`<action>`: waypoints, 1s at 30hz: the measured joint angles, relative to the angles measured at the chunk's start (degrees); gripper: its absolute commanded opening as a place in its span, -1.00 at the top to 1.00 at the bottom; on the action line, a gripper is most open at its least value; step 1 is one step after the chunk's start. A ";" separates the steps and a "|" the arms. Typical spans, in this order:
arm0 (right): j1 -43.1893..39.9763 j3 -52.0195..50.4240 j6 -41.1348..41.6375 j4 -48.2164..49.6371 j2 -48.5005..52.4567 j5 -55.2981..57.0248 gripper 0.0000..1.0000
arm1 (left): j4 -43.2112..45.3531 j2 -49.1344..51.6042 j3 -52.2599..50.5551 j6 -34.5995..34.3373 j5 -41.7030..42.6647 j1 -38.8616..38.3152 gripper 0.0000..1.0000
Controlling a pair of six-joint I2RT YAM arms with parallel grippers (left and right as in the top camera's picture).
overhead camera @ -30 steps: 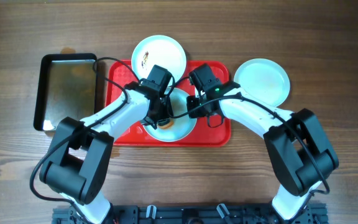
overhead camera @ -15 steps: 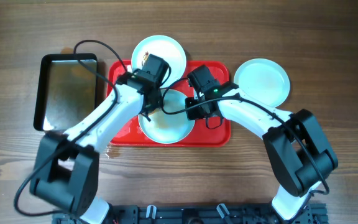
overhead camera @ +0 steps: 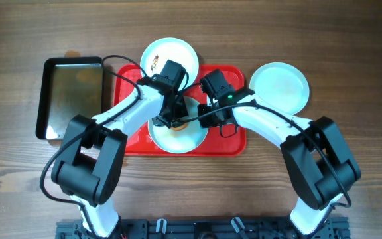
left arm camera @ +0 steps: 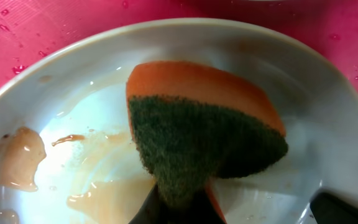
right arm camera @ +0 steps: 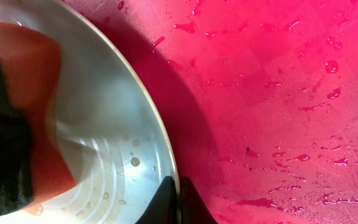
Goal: Clean dirty plates on tray and stack at the side
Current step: 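Hold the plate with the right gripper and scrub it with the sponge, then lift the plate with the right gripper and stack it on the cleaned plate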
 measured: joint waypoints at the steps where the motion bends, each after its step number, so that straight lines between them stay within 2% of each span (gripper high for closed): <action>1: 0.00 0.00 0.00 0.00 0.00 0.00 0.91 | -0.26 0.20 0.15 0.00 -0.20 -0.09 0.92; 4: 0.00 0.00 0.00 -0.09 0.00 0.00 0.91 | -2.32 0.72 1.20 0.00 -3.69 -0.79 0.92; 10: 0.00 0.07 0.00 -0.26 0.00 0.02 0.92 | -9.77 1.20 1.62 0.02 -20.00 -1.01 0.92; 16: 0.50 0.11 0.00 -0.31 0.00 -1.03 0.92 | -10.29 1.44 1.62 0.00 -22.23 0.61 0.92; 20: 1.20 0.59 0.00 -0.33 0.00 -1.66 0.91 | -17.05 0.48 2.62 -4.72 -26.51 0.74 0.92; 22: 0.61 0.61 0.00 -1.16 0.00 0.24 0.91 | -19.74 -3.23 2.82 -8.09 -32.44 2.03 0.92; 25: -0.11 0.74 -0.04 -1.68 0.00 1.79 0.91 | -20.17 -12.07 2.86 -10.40 -36.22 4.00 0.92; 30: -0.13 2.91 -1.62 -11.17 -2.69 6.49 0.91 | -22.27 -22.25 3.23 -10.91 -30.16 3.96 0.92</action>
